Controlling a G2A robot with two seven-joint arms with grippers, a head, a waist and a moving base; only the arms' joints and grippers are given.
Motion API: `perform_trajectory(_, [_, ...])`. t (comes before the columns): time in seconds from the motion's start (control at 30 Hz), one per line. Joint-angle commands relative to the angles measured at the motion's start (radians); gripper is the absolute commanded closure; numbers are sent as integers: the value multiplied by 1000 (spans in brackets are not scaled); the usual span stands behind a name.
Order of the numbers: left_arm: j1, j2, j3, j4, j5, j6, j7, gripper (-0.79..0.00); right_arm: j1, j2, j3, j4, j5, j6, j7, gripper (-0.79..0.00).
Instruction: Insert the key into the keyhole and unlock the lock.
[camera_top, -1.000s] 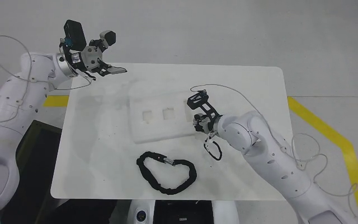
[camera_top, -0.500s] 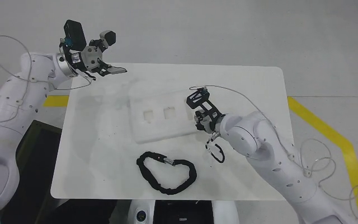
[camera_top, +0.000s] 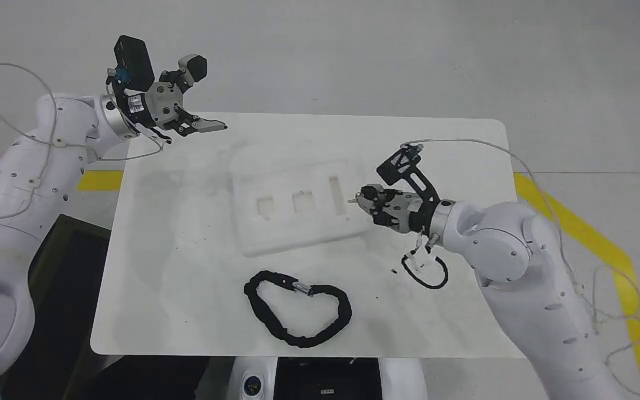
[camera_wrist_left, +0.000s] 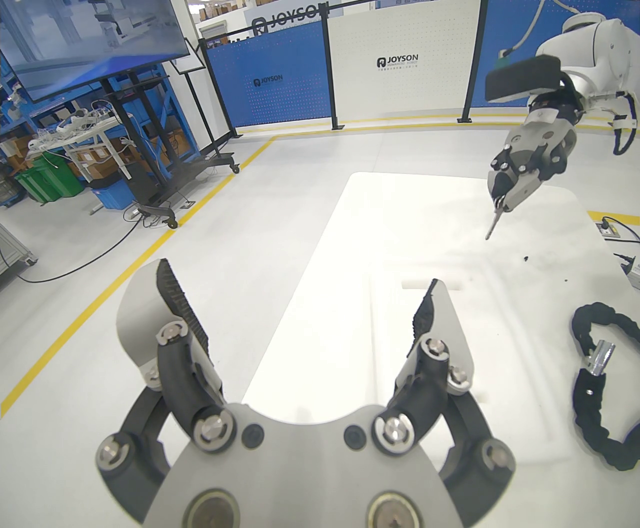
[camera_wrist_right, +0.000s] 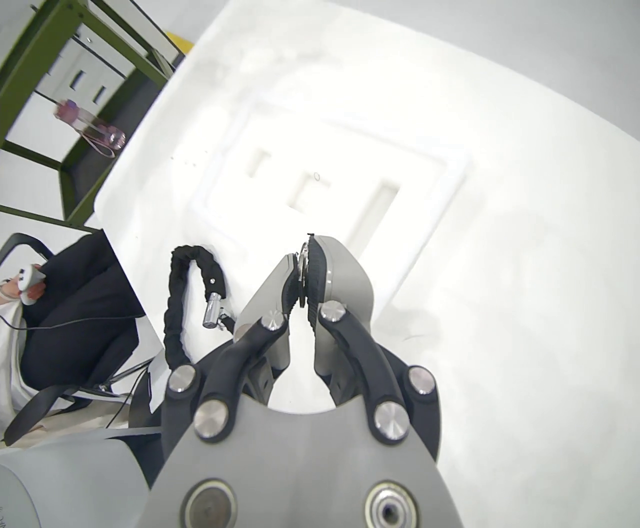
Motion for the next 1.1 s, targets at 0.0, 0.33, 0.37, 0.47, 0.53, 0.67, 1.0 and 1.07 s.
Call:
perform_trajectory(0.0, [0, 0, 0, 0, 0, 0, 0, -785, -29, 6, 46, -15, 19, -17, -19, 0])
perform_trajectory(0.33, [0, 0, 0, 0, 0, 0, 0, -785, -122, 21, 199, -23, 117, -101, -173, 0])
perform_trajectory(0.37, [0, 0, 0, 0, 0, 0, 0, -785, -128, 22, 209, -20, 124, -106, -189, 0])
perform_trajectory(0.47, [0, 0, 0, 0, 0, 0, 0, -785, -137, 24, 239, -13, 136, -119, -227, 0])
perform_trajectory(0.53, [0, 0, 0, 0, 0, 0, 0, -785, -142, 25, 255, -11, 144, -129, -247, 0])
perform_trajectory(0.67, [0, 0, 0, 0, 0, 0, 0, -785, -143, 28, 271, -8, 153, -173, -270, 0])
perform_trajectory(1.0, [0, 0, 0, 0, 0, 0, 0, -785, -143, 28, 271, -8, 153, -173, -270, 0])
perform_trajectory(1.07, [0, 0, 0, 0, 0, 0, 0, -785, -143, 28, 271, -8, 153, -173, -270, 0])
